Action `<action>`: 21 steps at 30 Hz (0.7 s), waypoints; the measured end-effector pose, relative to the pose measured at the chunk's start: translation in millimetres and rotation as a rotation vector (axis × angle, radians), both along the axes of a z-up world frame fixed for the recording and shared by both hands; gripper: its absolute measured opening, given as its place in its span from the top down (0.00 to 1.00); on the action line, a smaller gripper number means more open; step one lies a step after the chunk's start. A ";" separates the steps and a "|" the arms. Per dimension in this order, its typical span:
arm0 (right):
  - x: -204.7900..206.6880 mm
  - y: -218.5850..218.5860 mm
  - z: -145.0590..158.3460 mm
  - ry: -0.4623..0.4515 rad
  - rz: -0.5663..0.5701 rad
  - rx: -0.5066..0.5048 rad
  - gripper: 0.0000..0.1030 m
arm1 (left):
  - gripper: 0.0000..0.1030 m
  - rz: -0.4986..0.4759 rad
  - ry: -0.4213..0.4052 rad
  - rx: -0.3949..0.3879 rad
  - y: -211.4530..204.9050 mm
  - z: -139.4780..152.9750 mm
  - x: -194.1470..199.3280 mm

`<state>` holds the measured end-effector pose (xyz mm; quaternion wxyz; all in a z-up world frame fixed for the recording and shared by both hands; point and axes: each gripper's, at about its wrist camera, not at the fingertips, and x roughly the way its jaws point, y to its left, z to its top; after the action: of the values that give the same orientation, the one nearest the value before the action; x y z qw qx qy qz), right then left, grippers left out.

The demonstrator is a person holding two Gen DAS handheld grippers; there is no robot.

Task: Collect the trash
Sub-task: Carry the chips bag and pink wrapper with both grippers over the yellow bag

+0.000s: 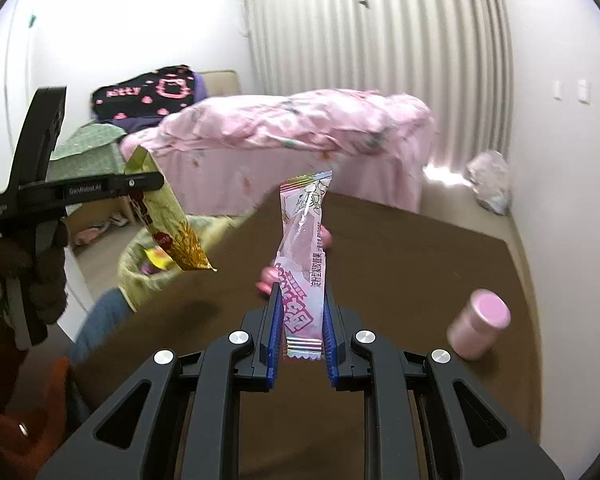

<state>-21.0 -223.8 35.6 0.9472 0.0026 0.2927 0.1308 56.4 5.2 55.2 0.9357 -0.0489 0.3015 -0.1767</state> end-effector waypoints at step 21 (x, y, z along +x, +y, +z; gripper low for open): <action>142.0 120.7 -45.0 0.153 0.294 -0.092 0.83 | 0.80 0.419 0.175 -0.157 148.5 -110.1 73.4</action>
<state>121.1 -103.0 -9.4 0.8920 -0.0738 0.3667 0.2538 129.9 153.7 -54.9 0.9156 -0.1980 0.3499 0.0033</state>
